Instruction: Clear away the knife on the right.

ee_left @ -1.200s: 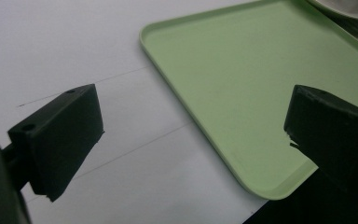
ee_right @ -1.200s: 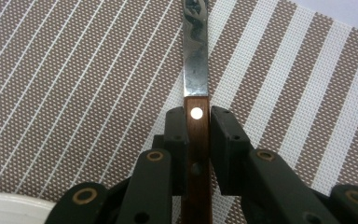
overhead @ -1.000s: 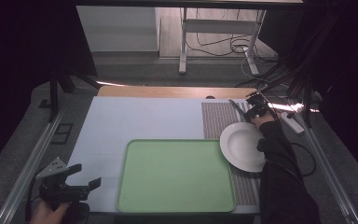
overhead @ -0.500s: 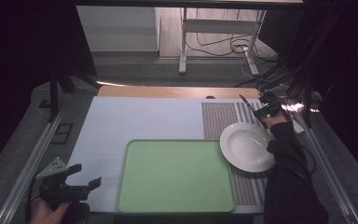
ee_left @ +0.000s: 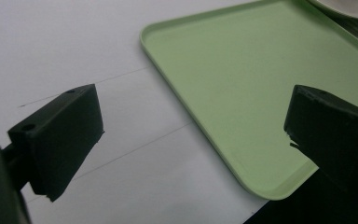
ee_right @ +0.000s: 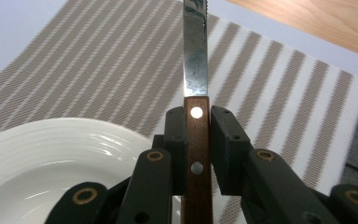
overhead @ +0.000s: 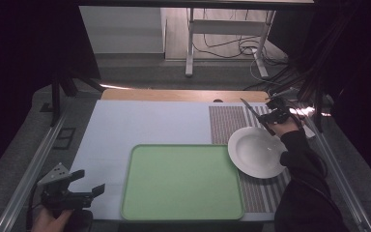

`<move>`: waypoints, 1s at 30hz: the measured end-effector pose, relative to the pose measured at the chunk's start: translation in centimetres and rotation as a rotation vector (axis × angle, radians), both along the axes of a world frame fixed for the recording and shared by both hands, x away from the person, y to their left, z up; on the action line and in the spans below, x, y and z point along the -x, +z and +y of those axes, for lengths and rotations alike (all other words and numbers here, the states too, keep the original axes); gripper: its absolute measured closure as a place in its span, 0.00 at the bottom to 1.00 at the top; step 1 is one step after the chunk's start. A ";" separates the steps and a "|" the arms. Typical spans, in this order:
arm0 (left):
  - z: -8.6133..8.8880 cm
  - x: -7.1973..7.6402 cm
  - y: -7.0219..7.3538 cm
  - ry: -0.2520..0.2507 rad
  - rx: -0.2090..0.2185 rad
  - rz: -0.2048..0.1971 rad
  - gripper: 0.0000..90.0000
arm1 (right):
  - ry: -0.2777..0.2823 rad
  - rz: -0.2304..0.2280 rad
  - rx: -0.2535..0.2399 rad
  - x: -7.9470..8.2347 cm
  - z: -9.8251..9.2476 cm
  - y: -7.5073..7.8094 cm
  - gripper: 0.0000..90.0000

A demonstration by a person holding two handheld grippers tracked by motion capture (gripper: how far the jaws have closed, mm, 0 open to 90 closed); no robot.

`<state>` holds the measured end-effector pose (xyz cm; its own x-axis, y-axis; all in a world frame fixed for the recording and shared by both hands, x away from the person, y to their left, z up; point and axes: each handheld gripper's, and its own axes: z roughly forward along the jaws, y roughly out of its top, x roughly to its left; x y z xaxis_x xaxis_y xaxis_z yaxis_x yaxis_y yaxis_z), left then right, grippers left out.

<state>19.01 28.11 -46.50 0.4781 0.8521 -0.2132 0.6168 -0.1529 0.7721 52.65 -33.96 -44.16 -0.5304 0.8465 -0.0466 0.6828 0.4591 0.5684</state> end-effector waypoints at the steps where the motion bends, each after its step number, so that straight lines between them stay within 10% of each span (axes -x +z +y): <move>1: 0.0 0.0 0.0 0.000 0.000 0.000 0.04 | 0.002 0.000 -0.003 0.1 0.2 0.0 0.86; 30: 0.0 0.0 0.0 0.000 0.001 0.002 0.05 | 0.224 0.011 -0.031 8.5 6.0 -0.3 0.86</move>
<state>19.02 28.11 -46.51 0.4776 0.8519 -0.2150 0.6183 -0.1520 0.7711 44.18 -27.94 -44.43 -0.7055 0.7085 -0.0152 0.5721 0.5821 0.5778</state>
